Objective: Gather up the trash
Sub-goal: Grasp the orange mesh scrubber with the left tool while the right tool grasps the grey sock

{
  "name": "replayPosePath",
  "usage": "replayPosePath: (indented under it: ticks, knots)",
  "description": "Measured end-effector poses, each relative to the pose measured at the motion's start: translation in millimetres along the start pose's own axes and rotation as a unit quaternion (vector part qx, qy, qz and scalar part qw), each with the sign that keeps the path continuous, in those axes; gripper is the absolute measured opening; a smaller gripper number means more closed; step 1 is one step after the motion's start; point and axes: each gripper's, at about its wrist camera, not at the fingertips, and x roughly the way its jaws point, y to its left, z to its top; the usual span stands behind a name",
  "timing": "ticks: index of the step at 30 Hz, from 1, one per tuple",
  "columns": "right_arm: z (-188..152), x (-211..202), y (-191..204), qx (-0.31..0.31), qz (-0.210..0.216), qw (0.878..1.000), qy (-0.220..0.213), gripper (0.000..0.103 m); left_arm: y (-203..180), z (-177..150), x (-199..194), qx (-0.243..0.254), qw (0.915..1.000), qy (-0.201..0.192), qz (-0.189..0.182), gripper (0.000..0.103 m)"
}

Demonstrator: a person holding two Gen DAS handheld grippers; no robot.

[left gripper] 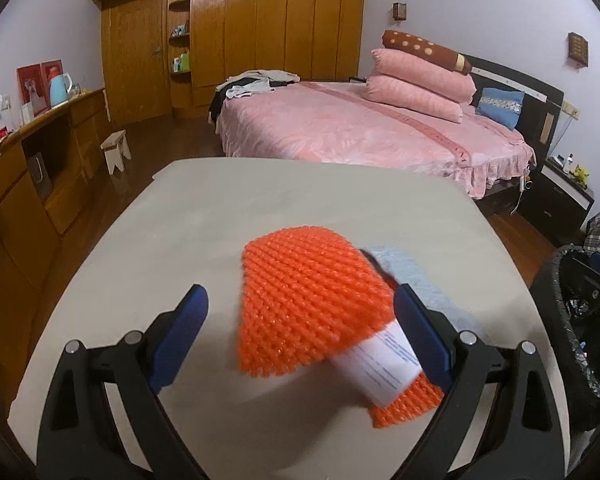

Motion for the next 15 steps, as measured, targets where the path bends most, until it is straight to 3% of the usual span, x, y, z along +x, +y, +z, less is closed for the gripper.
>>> replayPosePath:
  ticks: [10,15]
  knots:
    - [0,22,12,-0.011,0.006,1.0,0.013,0.092,1,-2,33,-0.009,0.9991,0.031,-0.027,0.078]
    - [-2,29,20,-0.019,0.012,1.0,0.018,0.092,1,-5,39,-0.019,0.9974,0.038,-0.058,0.059]
